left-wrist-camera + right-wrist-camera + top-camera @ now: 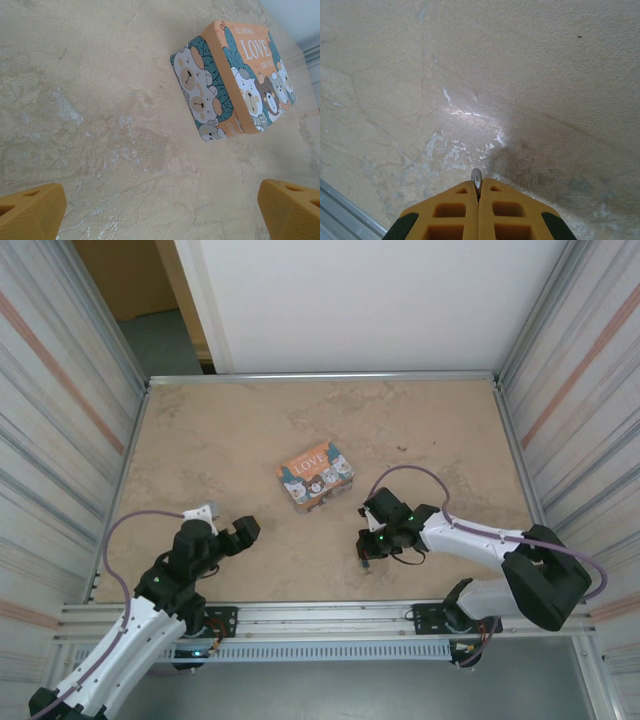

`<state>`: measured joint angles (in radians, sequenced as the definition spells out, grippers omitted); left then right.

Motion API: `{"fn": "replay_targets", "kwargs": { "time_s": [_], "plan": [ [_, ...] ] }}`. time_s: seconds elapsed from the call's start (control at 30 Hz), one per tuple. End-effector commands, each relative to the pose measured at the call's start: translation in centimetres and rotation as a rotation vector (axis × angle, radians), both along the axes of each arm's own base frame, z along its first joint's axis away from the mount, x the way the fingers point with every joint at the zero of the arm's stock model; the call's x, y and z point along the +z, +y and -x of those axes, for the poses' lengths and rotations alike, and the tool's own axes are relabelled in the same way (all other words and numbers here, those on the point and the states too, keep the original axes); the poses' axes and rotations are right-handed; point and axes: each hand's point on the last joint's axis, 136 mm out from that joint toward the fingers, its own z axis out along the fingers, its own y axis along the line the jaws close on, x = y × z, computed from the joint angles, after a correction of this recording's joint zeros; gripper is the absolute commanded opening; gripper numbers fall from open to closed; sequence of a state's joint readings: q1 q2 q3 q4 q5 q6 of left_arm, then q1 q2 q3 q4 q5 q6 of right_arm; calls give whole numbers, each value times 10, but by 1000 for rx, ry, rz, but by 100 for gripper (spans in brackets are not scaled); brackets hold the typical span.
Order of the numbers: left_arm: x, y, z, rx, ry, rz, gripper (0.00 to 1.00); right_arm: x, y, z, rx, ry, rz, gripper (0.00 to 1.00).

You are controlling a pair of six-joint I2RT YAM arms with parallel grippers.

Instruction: Unlock a padlock with a key

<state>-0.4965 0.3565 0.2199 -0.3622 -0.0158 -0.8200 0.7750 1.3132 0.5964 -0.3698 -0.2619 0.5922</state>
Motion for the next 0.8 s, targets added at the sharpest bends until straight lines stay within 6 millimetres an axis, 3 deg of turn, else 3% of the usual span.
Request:
{"fn": "replay_targets", "kwargs": {
  "time_s": [0.0, 0.77],
  "plan": [
    [-4, 0, -1, 10, 11, 16, 98, -4, 3, 3, -1, 15, -5, 2],
    [-4, 1, -2, 18, 18, 17, 99, -18, 3, 4, 2, 29, 11, 6]
  ]
}}
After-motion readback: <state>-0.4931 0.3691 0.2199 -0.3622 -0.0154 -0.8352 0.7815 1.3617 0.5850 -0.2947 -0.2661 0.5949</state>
